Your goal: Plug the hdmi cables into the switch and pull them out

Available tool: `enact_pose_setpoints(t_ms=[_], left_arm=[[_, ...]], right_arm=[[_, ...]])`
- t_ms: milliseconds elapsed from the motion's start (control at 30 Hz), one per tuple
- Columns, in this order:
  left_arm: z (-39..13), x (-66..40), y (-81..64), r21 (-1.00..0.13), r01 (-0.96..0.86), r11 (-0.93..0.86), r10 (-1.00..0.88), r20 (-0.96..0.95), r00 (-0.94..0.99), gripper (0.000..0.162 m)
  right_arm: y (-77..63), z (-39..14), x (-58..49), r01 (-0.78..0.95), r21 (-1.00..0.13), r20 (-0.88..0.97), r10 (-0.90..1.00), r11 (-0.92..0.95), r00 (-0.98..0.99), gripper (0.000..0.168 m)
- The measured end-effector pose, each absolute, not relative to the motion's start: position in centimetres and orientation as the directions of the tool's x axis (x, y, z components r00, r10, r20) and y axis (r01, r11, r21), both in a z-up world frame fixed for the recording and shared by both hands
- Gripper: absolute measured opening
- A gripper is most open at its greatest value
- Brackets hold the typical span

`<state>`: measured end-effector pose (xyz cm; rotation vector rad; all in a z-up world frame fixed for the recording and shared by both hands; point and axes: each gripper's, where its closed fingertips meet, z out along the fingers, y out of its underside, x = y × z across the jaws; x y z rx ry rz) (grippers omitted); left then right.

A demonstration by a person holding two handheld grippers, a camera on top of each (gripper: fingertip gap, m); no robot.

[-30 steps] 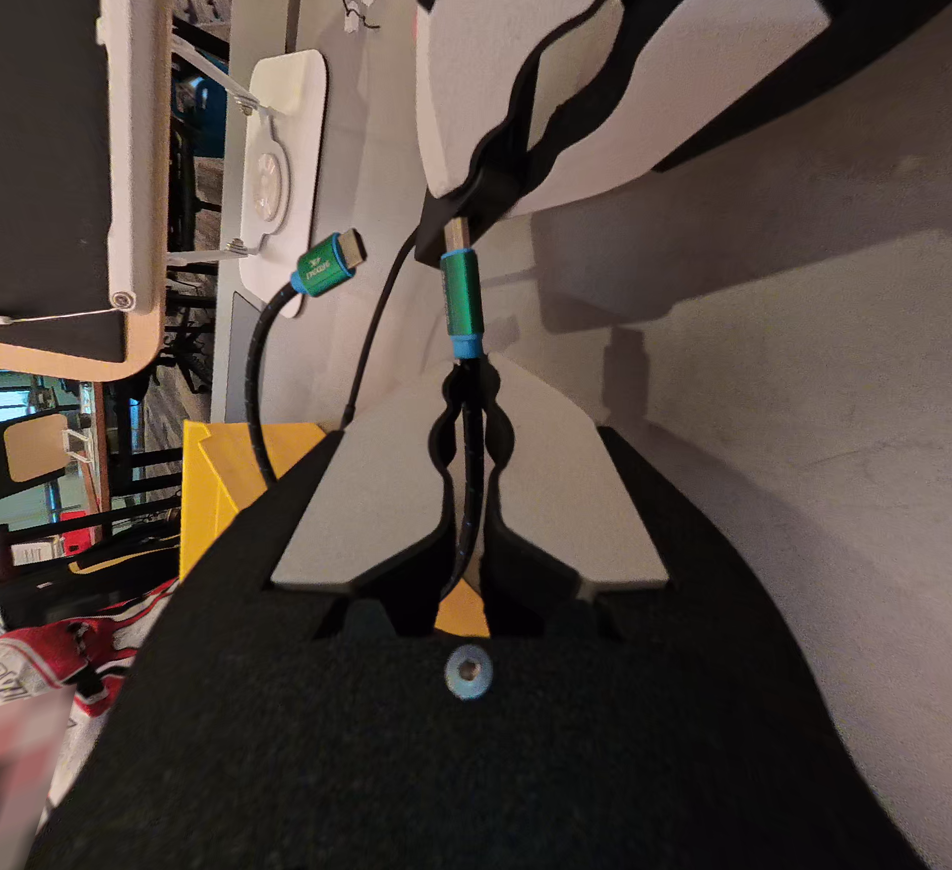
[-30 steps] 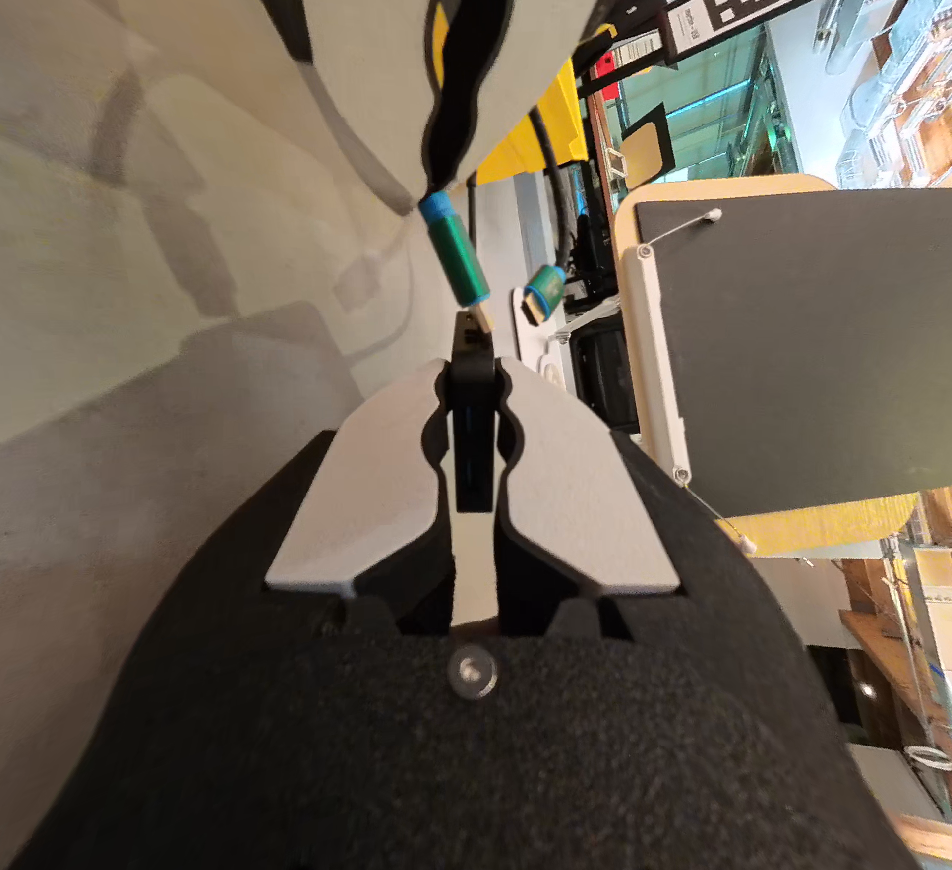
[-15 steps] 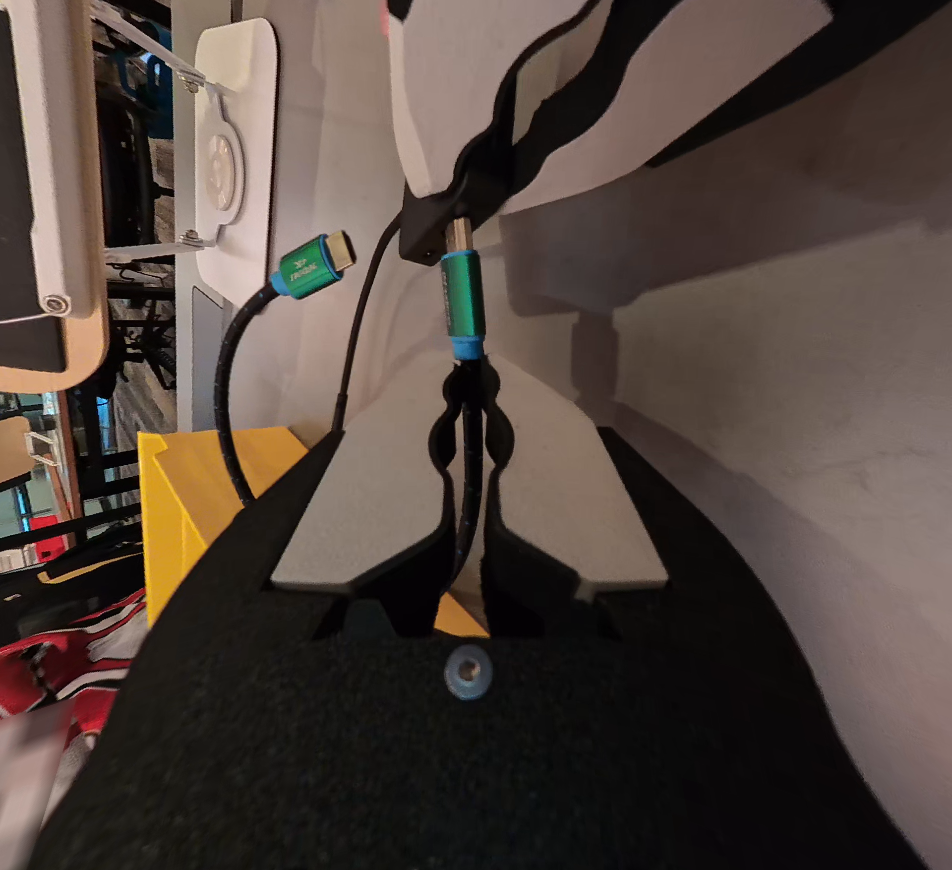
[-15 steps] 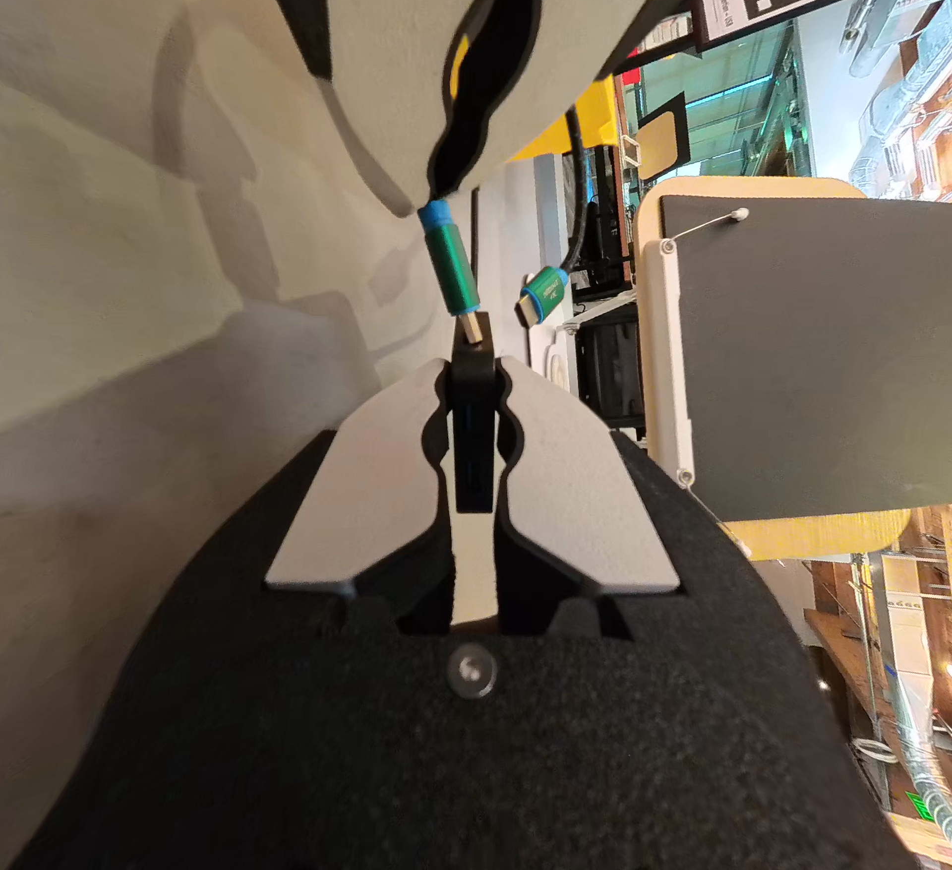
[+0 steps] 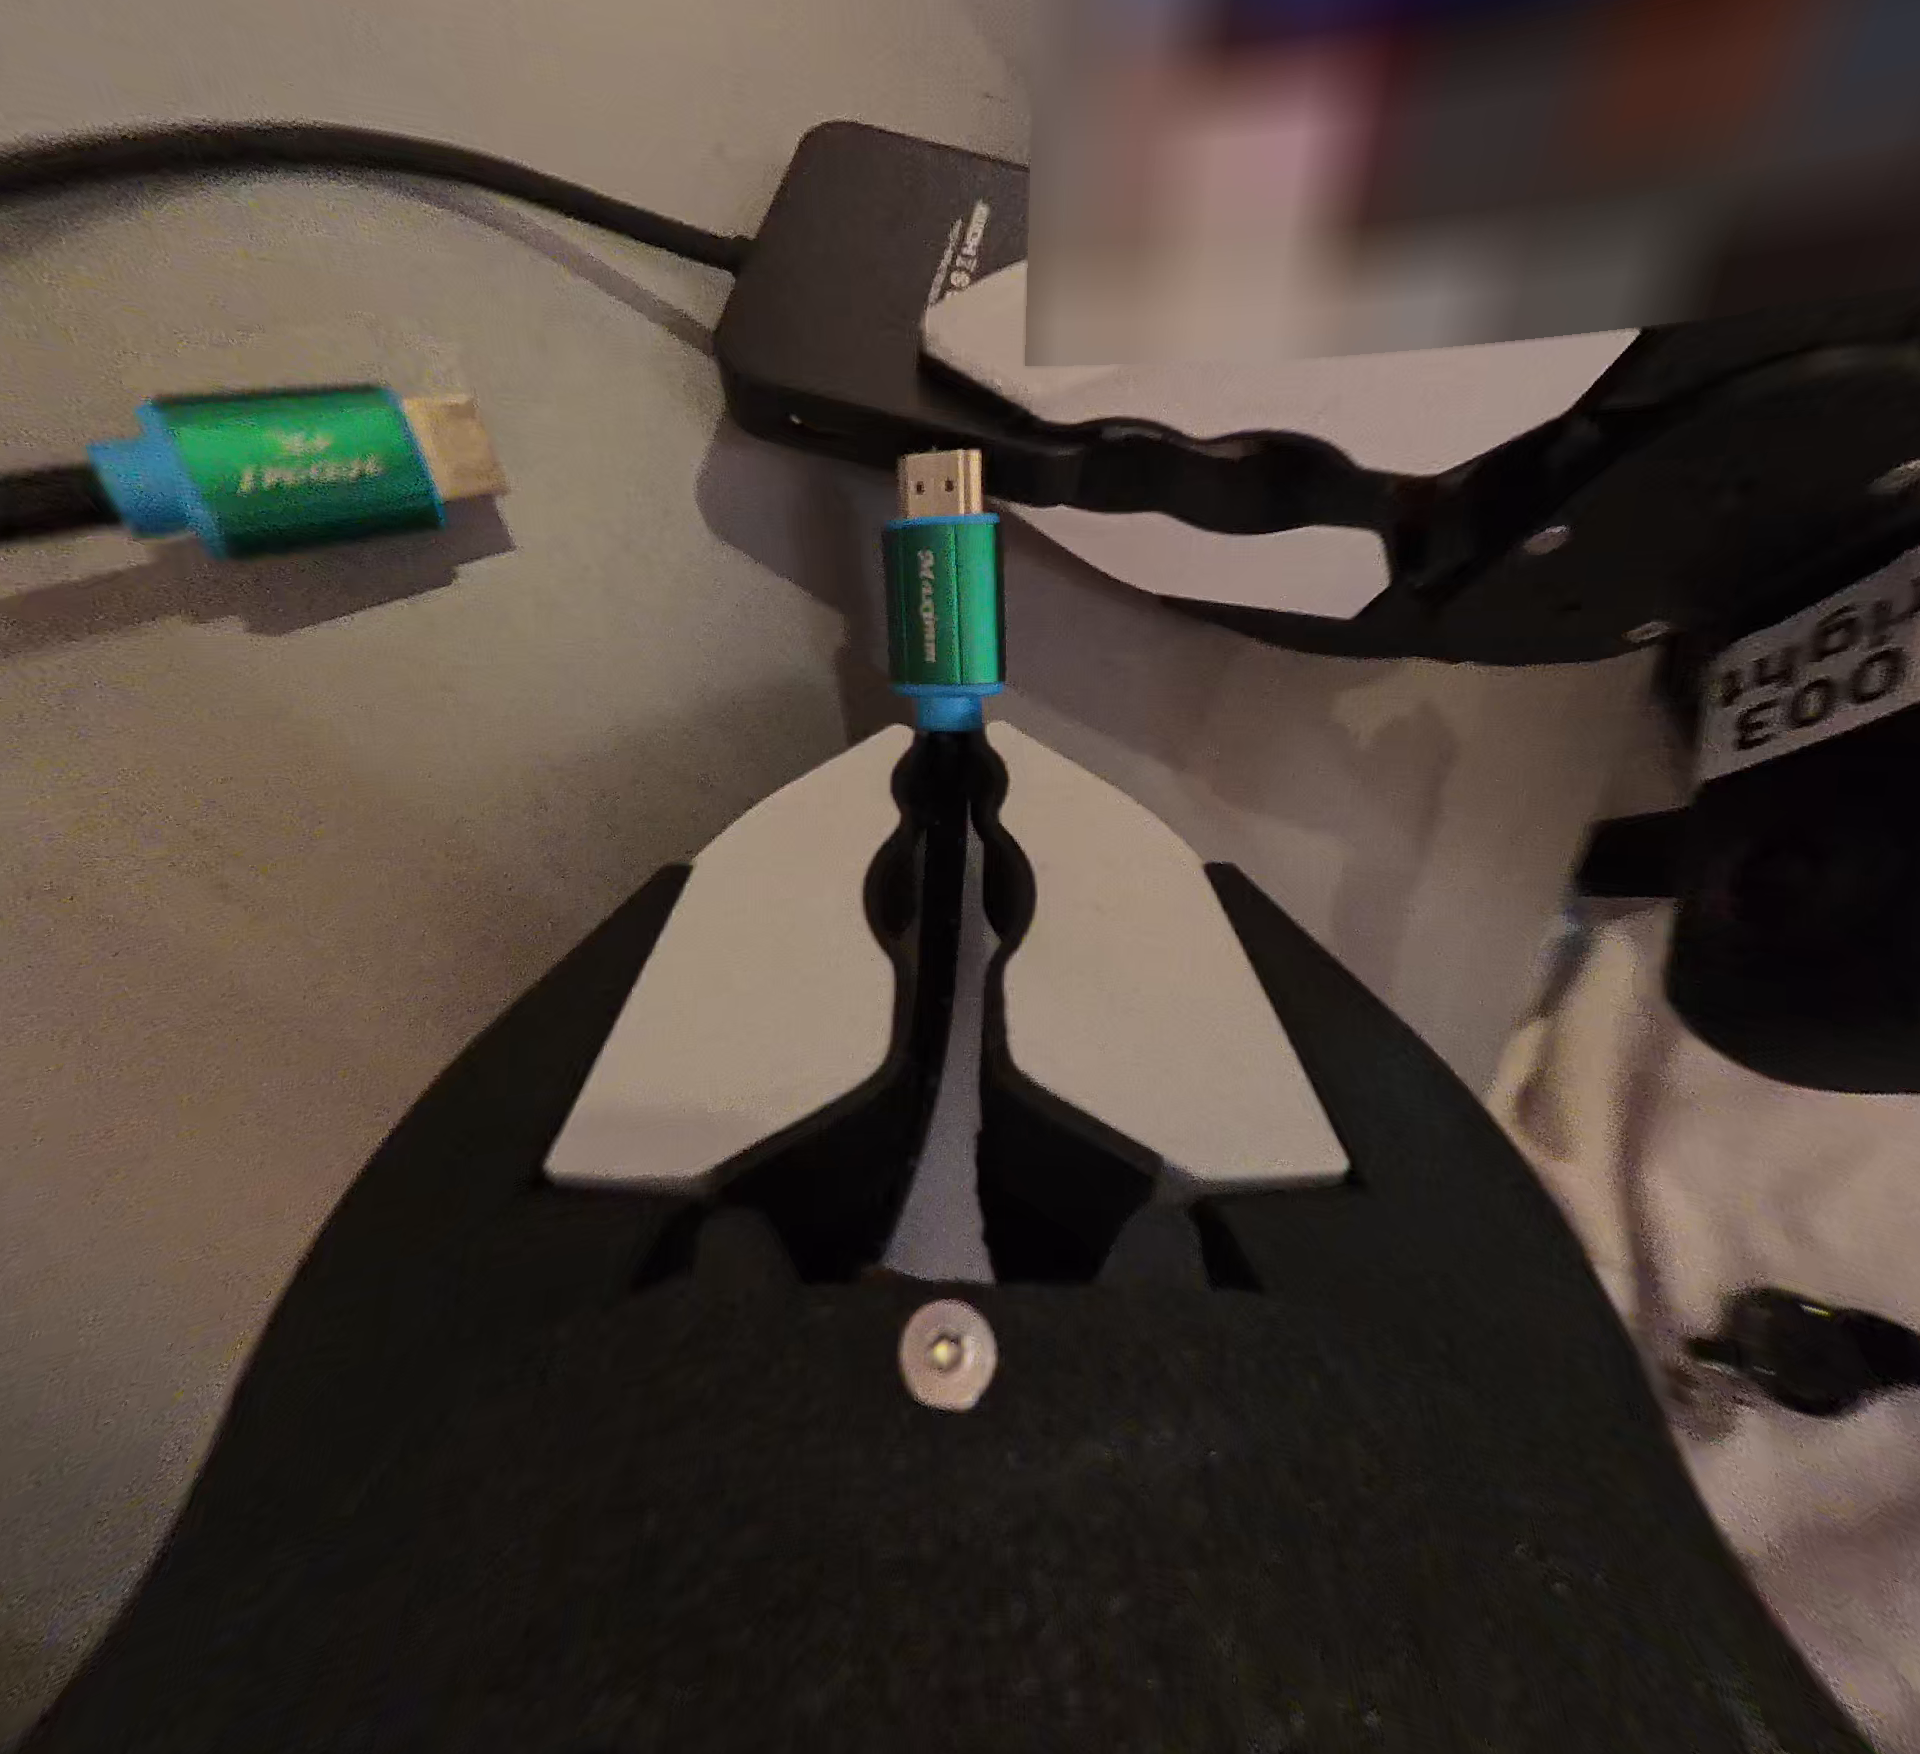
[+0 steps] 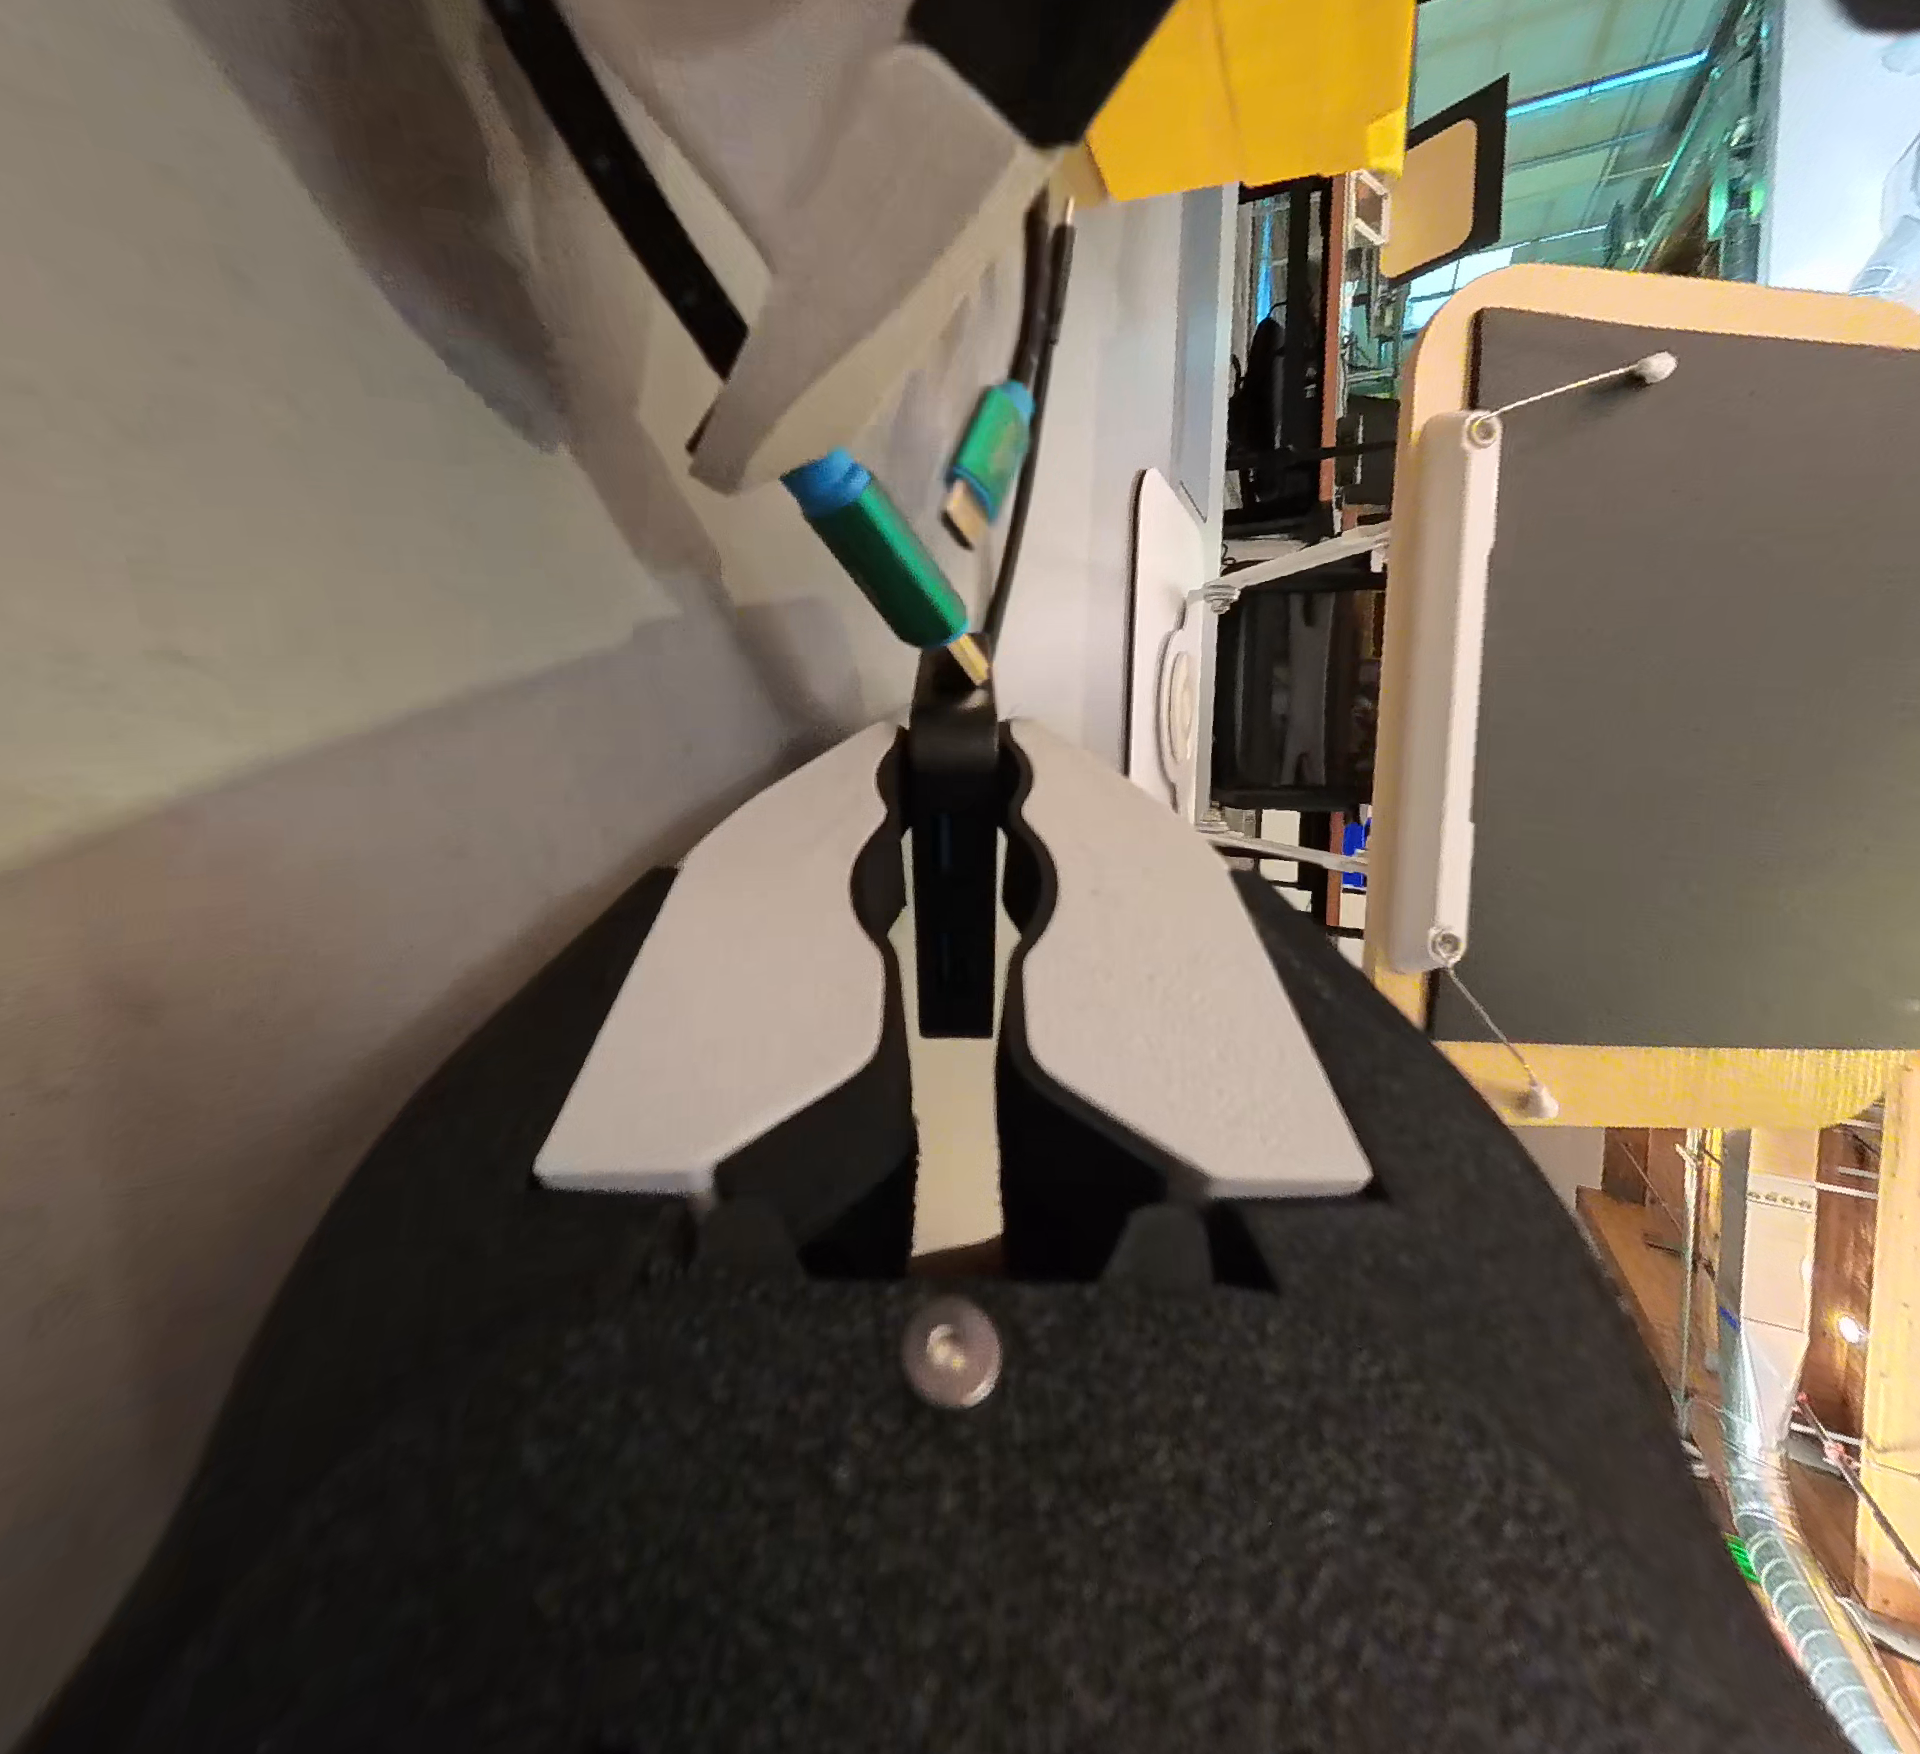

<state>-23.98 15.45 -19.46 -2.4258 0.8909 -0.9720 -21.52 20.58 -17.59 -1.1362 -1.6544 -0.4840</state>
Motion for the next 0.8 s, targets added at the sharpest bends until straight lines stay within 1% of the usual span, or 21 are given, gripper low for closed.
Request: enact_pose_setpoints(t_ms=[100,167,267,333,400,467,567,633,700,800], left_arm=[[-19.7,-23.5,15.0,-0.49,-0.355,-0.796,-0.605,0.613,0.509,0.007],[-20.0,-23.4,15.1,-0.479,-0.331,-0.813,-0.582,0.643,0.498,0.007],[-19.0,-23.2,15.7,-0.512,-0.25,-0.822,-0.567,0.687,0.455,0.006],[-17.8,-23.3,16.1,-0.567,-0.212,-0.796,-0.596,0.674,0.436,0.007],[-16.8,-23.7,16.2,-0.635,-0.27,-0.723,-0.674,0.564,0.477,0.007],[-15.5,-24.2,16.4,-0.69,-0.359,-0.628,-0.748,0.409,0.523,0.007],[-12.2,-25.2,16.3,-0.723,-0.545,-0.424,-0.841,0.092,0.533,0.007],[-9.1,-25.6,16.0,-0.704,-0.646,-0.295,-0.858,-0.101,0.503,0.007],[-6.6,-26.1,15.3,-0.657,-0.721,-0.218,-0.861,-0.218,0.459,0.006],[-6.8,-27.7,15.9,-0.498,-0.849,-0.178,-0.839,-0.374,0.395,0.006]], right_arm=[[20.5,-17.6,-21.6,0.855,-0.215,0.891,0.453,0.472,-0.026,0.013],[20.5,-17.8,-21.5,0.857,-0.206,0.892,0.451,0.471,-0.033,0.013],[20.9,-17.5,-21.3,0.859,-0.223,0.892,0.452,0.462,-0.012,0.013],[21.0,-17.1,-21.2,0.851,-0.26,0.883,0.469,0.456,0.018,0.013],[21.1,-16.9,-21.3,0.854,-0.267,0.885,0.464,0.447,0.033,0.013],[21.2,-16.9,-21.3,0.857,-0.26,0.891,0.452,0.446,0.035,0.013],[21.5,-16.5,-21.2,0.856,-0.284,0.89,0.451,0.431,0.069,0.013],[21.6,-15.7,-21.1,0.852,-0.302,0.895,0.434,0.428,0.099,0.013],[21.6,-14.6,-21.1,0.839,-0.324,0.904,0.405,0.437,0.138,0.013],[21.0,-12.8,-21.4,0.808,-0.334,0.922,0.345,0.485,0.175,0.013]])
